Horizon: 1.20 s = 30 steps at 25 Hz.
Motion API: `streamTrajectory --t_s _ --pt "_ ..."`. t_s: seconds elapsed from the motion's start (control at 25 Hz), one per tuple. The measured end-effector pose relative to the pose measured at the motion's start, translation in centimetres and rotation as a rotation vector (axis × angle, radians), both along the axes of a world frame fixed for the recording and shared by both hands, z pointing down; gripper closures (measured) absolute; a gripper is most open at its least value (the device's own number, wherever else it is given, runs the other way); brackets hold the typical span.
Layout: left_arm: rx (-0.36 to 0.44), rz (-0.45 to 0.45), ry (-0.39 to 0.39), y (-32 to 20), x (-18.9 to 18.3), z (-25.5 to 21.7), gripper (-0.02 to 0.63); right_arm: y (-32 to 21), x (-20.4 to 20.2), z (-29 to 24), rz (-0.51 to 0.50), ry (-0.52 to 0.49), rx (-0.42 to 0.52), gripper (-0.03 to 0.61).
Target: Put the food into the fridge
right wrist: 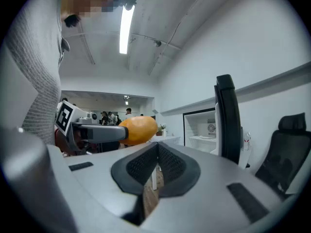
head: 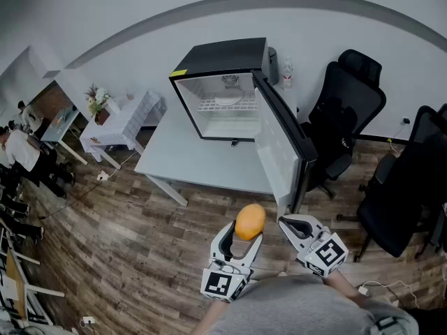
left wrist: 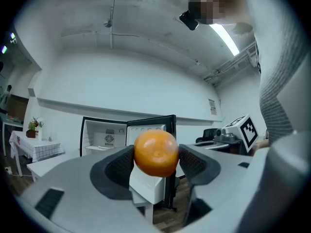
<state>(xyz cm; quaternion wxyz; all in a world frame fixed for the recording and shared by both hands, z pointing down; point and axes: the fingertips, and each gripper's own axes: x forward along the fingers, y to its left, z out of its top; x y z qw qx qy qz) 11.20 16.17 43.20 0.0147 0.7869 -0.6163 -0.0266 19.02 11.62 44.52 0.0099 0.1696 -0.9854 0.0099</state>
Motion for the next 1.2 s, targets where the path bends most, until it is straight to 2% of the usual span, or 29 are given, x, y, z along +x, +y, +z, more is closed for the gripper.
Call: streamTrajectory --t_s 0.2,0.36,0.52,0.76,1.2 --pt "0.009 0.009 -0.005 -0.5 0.5 -0.2 0.311 -0.3 0.1 -0.1 -0.002 0.004 0.003 0.566" --pt "0.056 0.021 0.002 -0.9 1.1 -1.5 0.311 -0.4 0.3 0.0 0.001 0.007 0.004 0.566" --pt "0.054 0.021 0.001 -0.9 1.2 -1.3 0.311 -0.4 0.4 0.1 -0.002 0.004 0.004 0.566" --pt "0.045 0.017 -0.001 -0.9 1.4 -0.9 0.311 -0.1 0.2 -0.6 -0.042 -0.055 0.001 0.566" --pt "0.050 0.020 -0.007 -1.2 1.9 -1.1 0.310 -0.6 0.5 -0.4 -0.033 -0.042 -0.001 0.566"
